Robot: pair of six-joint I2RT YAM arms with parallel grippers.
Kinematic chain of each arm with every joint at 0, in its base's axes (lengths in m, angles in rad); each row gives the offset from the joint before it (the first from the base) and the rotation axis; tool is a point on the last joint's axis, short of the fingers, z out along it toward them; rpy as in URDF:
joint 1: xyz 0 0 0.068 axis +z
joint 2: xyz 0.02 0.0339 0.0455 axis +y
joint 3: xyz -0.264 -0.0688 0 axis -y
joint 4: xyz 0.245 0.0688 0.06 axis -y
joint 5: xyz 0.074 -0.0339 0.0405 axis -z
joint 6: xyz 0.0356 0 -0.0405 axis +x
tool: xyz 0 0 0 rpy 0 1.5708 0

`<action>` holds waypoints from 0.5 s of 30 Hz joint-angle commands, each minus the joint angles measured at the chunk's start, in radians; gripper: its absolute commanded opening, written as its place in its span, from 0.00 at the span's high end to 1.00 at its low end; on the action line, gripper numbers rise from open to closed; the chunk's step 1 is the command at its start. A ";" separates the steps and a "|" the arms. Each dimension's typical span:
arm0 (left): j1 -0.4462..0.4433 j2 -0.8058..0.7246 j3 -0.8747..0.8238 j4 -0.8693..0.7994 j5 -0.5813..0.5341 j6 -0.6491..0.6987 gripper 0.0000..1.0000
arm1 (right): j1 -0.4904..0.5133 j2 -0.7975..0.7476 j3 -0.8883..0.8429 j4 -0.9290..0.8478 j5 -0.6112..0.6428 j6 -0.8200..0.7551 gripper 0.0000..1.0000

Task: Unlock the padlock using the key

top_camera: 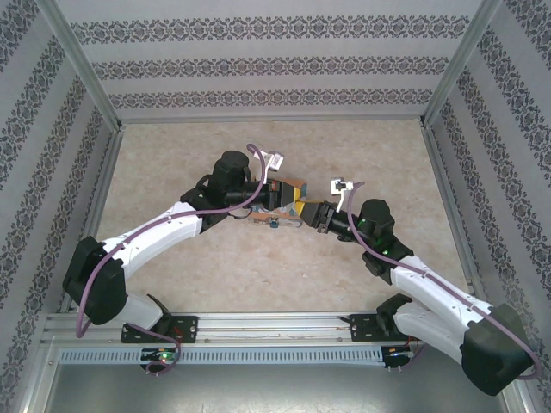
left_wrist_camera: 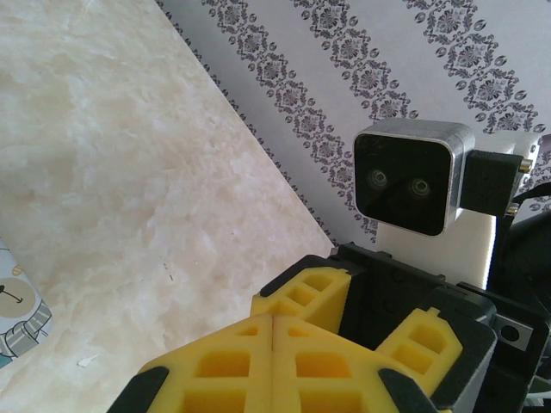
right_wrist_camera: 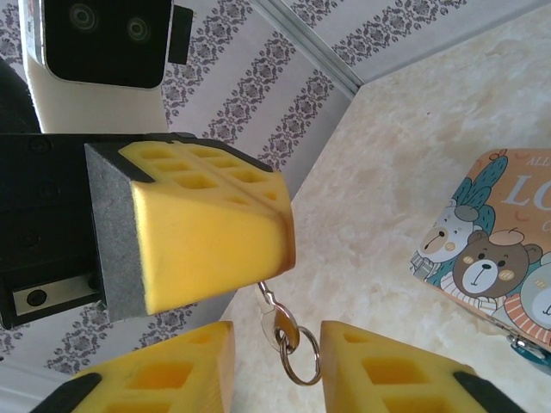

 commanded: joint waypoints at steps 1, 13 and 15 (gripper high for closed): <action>0.011 -0.011 0.014 0.036 0.021 -0.009 1.00 | -0.005 0.005 0.029 0.040 -0.024 0.003 0.72; 0.013 -0.013 0.013 0.039 0.007 -0.010 1.00 | -0.005 0.010 0.025 0.033 -0.020 0.006 1.00; 0.016 -0.017 0.013 0.037 -0.003 -0.009 0.96 | -0.005 0.006 0.020 0.029 -0.013 0.005 1.00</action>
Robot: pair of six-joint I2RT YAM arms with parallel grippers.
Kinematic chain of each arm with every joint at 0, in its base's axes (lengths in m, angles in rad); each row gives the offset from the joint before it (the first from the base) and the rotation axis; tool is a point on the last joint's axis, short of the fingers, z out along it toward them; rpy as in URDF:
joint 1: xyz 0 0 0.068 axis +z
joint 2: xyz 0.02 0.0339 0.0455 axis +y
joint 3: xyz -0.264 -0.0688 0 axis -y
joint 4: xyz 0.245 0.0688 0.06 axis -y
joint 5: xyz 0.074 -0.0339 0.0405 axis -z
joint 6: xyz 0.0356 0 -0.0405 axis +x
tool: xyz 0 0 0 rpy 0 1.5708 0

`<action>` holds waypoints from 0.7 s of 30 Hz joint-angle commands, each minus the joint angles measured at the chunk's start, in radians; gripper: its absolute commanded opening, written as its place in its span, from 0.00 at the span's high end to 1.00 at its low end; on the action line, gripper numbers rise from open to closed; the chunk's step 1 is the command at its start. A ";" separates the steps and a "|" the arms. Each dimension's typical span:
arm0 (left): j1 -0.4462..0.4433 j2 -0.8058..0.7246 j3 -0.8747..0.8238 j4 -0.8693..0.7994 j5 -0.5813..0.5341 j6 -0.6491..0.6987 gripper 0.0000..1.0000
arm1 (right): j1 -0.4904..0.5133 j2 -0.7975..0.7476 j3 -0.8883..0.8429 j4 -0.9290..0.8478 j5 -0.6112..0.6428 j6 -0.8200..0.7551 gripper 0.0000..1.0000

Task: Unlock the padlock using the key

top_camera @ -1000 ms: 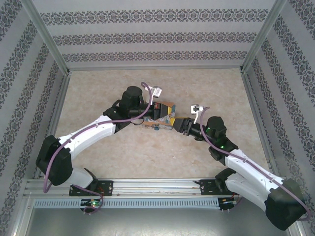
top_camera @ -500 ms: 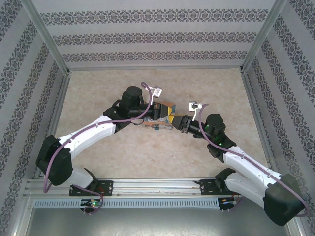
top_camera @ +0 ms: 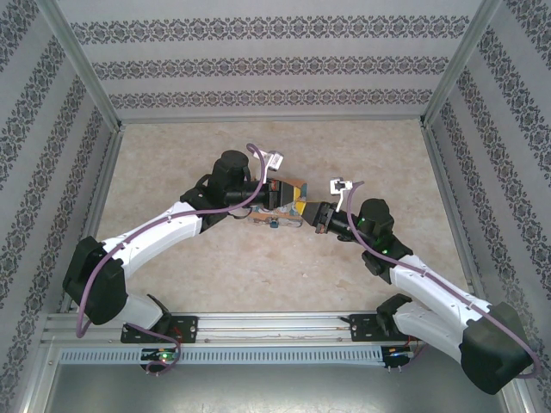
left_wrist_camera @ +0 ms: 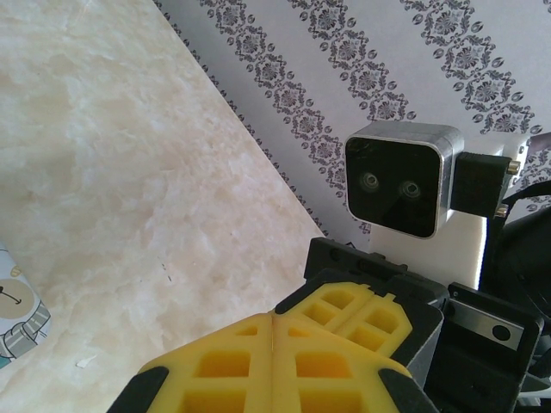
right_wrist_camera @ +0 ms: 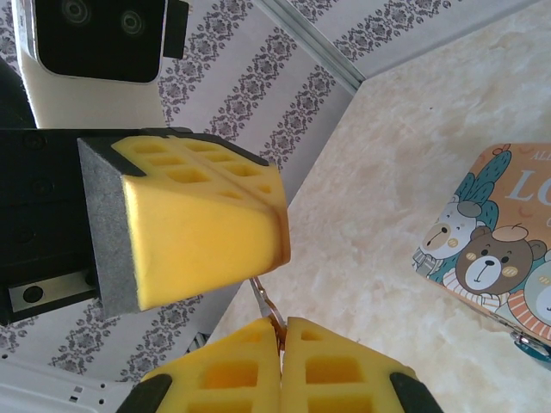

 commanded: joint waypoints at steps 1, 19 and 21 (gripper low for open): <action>0.013 -0.021 0.011 0.034 -0.014 -0.006 0.93 | -0.003 -0.006 0.018 0.019 0.002 -0.002 1.00; 0.137 -0.206 -0.222 -0.157 -0.306 -0.042 0.31 | -0.025 -0.055 0.026 -0.250 0.112 -0.075 1.00; 0.141 -0.214 -0.261 -0.163 -0.313 -0.067 0.31 | -0.026 -0.053 0.031 -0.268 0.118 -0.080 1.00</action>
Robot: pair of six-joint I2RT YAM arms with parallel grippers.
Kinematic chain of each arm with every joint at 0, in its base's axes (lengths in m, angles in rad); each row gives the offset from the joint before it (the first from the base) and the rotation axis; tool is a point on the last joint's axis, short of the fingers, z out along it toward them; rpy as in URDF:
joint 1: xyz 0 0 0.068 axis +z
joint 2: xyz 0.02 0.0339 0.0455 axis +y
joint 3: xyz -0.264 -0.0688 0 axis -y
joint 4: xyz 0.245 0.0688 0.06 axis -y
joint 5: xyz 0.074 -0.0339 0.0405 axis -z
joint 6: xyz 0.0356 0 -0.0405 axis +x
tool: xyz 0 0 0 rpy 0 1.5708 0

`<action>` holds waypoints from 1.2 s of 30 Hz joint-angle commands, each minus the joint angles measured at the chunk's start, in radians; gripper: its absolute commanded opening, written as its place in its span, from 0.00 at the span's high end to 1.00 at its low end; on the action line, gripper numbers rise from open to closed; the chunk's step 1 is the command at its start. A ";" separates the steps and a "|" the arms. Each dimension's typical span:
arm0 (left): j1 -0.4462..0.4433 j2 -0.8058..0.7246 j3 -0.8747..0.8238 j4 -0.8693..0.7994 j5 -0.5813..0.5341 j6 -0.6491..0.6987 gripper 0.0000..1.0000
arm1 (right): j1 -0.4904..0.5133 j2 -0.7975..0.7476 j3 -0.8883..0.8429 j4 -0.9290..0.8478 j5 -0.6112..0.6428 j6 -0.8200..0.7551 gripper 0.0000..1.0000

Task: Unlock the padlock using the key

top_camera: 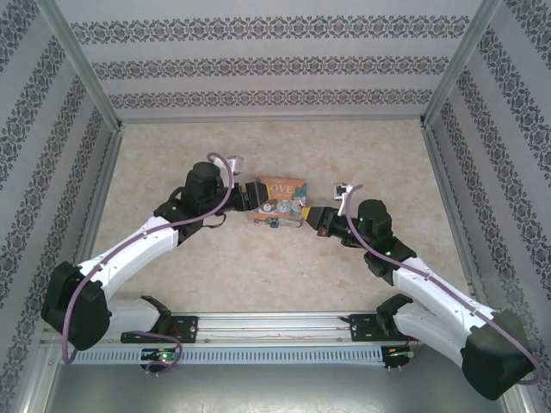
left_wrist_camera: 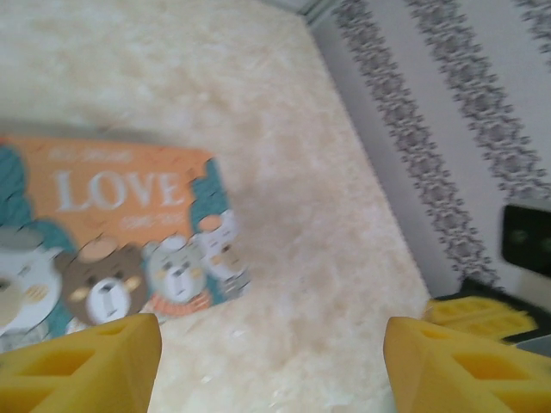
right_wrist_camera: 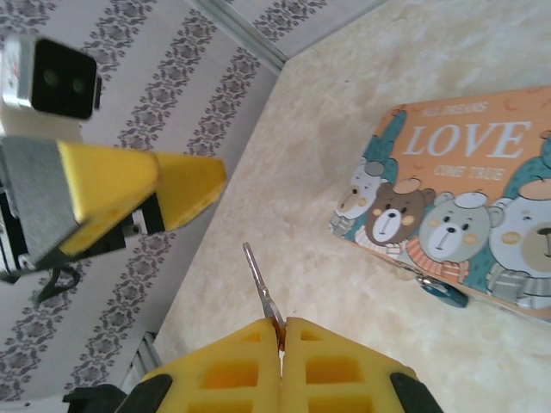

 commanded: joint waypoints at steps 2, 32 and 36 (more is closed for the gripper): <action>0.013 -0.014 -0.072 -0.062 -0.053 -0.059 0.30 | -0.012 -0.007 0.035 -0.060 0.032 -0.036 1.00; 0.072 0.438 0.082 0.106 0.093 -0.053 0.29 | -0.015 0.014 0.042 -0.129 0.063 -0.049 1.00; 0.076 0.467 0.131 0.073 0.091 -0.014 0.29 | -0.015 0.023 0.047 -0.129 0.056 -0.052 1.00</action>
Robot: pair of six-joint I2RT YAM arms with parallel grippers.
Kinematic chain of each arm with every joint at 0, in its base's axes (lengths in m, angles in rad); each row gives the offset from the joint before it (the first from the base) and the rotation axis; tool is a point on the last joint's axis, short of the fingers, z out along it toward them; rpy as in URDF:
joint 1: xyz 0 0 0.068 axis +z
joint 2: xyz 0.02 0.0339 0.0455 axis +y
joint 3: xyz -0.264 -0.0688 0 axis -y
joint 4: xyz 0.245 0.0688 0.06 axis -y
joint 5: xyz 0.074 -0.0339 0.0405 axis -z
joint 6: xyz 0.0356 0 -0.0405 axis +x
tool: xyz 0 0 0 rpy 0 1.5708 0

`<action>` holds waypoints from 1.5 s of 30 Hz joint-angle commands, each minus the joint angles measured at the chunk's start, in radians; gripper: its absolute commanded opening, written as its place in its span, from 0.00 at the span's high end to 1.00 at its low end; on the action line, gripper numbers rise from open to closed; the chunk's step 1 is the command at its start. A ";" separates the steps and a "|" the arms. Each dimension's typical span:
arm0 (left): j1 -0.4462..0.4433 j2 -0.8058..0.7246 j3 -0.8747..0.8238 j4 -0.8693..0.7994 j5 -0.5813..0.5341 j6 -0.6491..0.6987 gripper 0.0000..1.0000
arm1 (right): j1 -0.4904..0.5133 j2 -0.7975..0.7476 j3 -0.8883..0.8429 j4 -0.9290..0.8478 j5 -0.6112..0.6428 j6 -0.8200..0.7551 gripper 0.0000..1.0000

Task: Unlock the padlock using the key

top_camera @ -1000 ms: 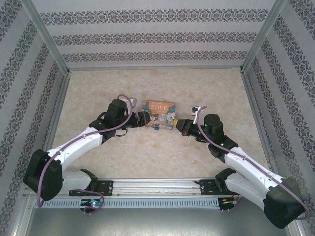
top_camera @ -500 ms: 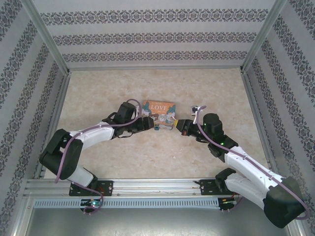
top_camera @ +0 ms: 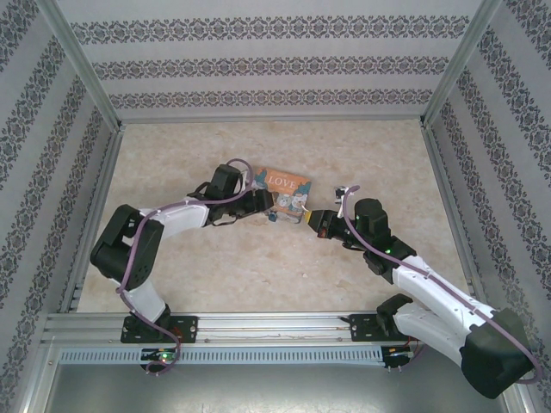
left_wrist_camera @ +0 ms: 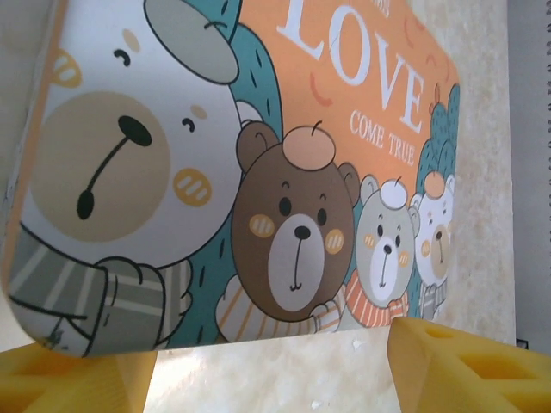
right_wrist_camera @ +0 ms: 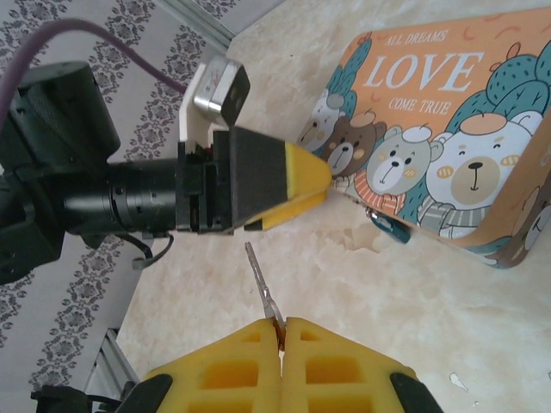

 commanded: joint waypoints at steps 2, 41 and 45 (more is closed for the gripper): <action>0.012 0.005 0.042 -0.010 0.005 0.066 0.29 | -0.013 0.010 0.029 -0.002 0.007 -0.024 1.00; 0.011 -0.232 -0.353 0.378 -0.028 0.367 0.27 | -0.132 0.604 0.178 0.399 -0.147 0.126 1.00; 0.011 -0.193 -0.343 0.386 -0.034 0.367 0.28 | -0.152 0.623 0.172 0.391 -0.156 0.113 1.00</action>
